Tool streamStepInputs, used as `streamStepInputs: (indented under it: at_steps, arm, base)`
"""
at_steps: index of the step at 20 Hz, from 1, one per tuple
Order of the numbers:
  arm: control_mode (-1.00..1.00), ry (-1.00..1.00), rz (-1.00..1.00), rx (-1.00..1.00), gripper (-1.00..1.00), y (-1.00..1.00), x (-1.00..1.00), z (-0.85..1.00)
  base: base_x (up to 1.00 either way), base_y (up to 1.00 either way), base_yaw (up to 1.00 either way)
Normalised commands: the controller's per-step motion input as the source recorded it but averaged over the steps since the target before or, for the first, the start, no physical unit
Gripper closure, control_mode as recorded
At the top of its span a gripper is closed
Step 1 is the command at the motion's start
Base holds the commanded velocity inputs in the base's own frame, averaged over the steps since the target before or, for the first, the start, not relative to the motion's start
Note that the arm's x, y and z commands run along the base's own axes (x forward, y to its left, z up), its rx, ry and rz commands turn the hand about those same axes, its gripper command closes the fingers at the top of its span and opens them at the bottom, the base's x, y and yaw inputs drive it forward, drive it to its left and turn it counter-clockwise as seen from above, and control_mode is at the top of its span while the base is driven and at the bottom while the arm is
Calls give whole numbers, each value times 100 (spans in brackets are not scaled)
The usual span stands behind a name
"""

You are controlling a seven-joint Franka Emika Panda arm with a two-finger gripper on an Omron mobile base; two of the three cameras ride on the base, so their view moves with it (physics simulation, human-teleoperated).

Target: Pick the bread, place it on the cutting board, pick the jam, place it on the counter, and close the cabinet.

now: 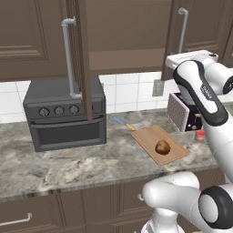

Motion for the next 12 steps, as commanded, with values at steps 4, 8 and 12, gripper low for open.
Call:
streamStepInputs:
  at_steps: [4, 8, 12]
  arm:
    - [-100, 0, -4, 0, -100, 9, 26, 0]
    - [-100, 0, -4, 0, -100, 9, 24, 0]
    - [-100, -1, -3, 0, -100, 6, 21, 0]
  base:
    - [0, 0, 0]
    - [0, 0, 0]
    - [0, 0, 0]
